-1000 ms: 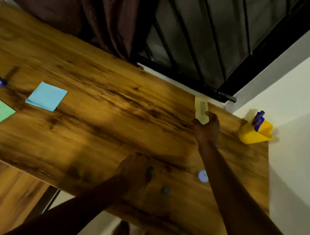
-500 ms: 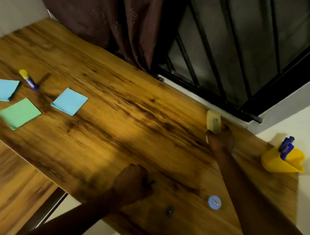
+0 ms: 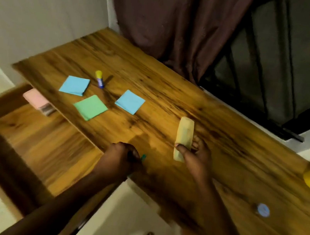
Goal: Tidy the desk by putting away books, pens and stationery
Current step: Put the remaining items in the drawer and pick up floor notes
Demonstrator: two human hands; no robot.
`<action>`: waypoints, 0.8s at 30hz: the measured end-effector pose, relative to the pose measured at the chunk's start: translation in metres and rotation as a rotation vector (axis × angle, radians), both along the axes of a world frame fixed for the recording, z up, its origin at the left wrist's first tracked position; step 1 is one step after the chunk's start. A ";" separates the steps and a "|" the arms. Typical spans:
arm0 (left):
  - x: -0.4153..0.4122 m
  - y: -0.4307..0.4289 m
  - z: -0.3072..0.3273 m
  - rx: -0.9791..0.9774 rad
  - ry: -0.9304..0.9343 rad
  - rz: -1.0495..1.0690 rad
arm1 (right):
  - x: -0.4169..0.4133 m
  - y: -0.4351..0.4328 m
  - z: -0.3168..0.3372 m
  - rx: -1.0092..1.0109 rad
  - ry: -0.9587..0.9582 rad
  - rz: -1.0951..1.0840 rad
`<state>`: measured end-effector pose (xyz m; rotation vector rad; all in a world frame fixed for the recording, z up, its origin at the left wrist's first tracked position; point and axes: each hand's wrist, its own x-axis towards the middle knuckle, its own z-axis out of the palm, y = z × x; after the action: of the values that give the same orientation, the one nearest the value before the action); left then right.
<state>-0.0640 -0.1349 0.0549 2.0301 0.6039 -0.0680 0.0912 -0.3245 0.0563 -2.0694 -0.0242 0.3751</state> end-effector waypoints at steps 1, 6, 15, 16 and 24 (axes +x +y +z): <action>-0.018 0.015 0.003 -0.020 -0.057 0.013 | -0.020 0.015 0.004 0.033 0.033 0.019; -0.107 0.098 0.006 -0.055 -0.145 0.103 | -0.115 0.091 0.009 0.122 0.157 0.116; -0.241 0.211 0.003 0.024 -0.066 0.158 | -0.240 0.195 -0.020 0.251 0.384 0.237; -0.250 0.222 0.002 0.038 -0.059 0.174 | -0.251 0.206 -0.021 0.266 0.402 0.257; -0.272 0.280 -0.001 0.055 -0.039 0.326 | -0.268 0.271 -0.038 0.315 0.567 0.340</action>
<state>-0.3357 0.1447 0.0539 1.9552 0.9115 0.1830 -0.1769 -0.0533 0.0187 -1.5872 -0.0882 1.0850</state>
